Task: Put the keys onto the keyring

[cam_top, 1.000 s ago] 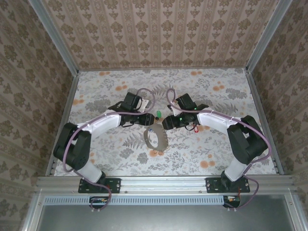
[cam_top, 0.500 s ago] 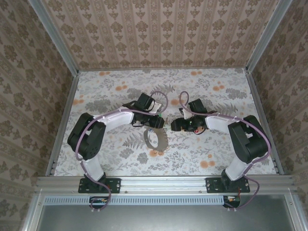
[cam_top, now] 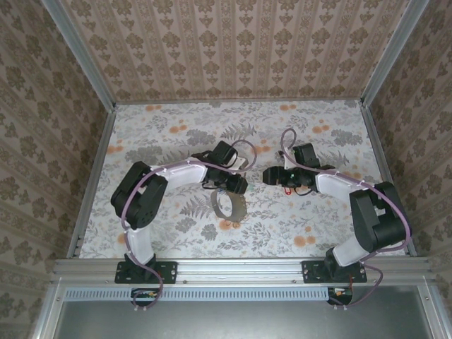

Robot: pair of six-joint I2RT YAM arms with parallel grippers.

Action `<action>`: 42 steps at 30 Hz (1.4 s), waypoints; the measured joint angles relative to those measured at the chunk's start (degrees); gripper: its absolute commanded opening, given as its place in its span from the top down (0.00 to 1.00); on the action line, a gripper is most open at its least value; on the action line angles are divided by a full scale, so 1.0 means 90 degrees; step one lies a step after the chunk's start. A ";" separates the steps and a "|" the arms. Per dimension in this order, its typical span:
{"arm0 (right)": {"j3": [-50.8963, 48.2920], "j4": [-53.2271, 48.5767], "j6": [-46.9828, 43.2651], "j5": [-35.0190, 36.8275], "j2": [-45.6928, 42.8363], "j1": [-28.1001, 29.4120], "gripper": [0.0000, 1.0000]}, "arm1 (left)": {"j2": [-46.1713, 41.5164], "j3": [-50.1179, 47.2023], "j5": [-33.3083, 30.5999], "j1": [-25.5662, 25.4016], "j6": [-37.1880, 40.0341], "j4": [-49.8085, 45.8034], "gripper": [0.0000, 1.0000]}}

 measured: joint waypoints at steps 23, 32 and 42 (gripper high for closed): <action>-0.0272 -0.0083 -0.0010 0.0136 -0.0612 -0.0296 0.31 | 0.0095 -0.0223 0.1137 -0.0359 -0.0289 0.0537 0.68; -0.0265 -0.0206 -0.0151 0.0109 -0.0566 0.0010 0.36 | -0.0920 -0.0619 0.0942 0.0369 -0.0216 0.0284 0.72; 0.0396 -0.0257 -0.0435 -0.0192 0.0491 0.1103 0.55 | -0.1059 -0.1049 0.0784 0.0658 -0.0165 0.0243 0.76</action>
